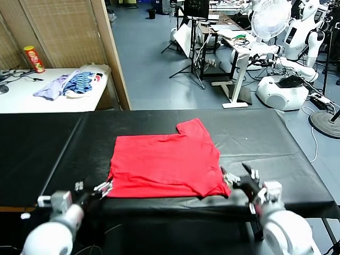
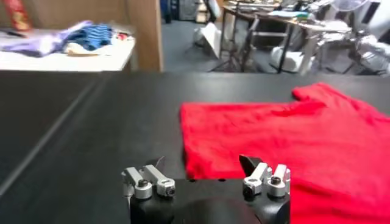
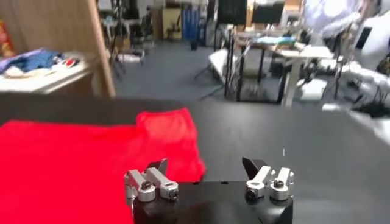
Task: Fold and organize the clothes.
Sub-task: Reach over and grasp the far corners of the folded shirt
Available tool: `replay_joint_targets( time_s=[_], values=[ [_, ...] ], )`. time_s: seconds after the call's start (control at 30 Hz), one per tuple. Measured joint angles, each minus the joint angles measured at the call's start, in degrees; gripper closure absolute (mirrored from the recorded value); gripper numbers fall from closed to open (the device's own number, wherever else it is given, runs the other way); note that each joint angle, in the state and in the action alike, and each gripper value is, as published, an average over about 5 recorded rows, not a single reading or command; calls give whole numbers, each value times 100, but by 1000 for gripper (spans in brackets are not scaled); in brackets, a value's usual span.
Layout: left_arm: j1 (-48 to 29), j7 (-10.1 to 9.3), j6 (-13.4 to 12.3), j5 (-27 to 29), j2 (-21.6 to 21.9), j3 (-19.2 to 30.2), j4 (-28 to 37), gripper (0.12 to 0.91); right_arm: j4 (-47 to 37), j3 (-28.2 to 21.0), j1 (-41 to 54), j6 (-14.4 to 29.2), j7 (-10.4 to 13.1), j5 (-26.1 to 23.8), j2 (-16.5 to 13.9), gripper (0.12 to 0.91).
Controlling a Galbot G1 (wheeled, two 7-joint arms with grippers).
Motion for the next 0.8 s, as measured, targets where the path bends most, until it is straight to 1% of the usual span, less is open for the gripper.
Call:
replay_joint_targets(
  time_s=[0.07,0.2,0.37,0.5,0.63,0.73,0.8],
  values=[
    [-521,39,72,-113,-11,220,443,232,-484,-198,421,25,29,-7,114,227],
    [-1457,148,283,-243,-83,658,1333,232,-1443,-483,1160,53,7,-29,400,227],
    [-2280,270,343,-241,-246,1024,2361,232,-2437,-607,1807,-32,-72,-53,741,227],
    [-2683,373,357,-181,-375,1187,2994,232,-3067,-601,2128,-39,-246,-154,970,227],
    [-2934,439,377,-135,-454,1284,3443,232,-3581,-586,2336,34,-366,-277,1142,231],
    [-3039,501,392,-109,-471,1329,3670,239,-3859,-580,2411,42,-402,-284,1220,272],
    [-3091,532,406,-99,-479,1346,3779,258,-3984,-569,2440,49,-428,-285,1263,334]
  ],
)
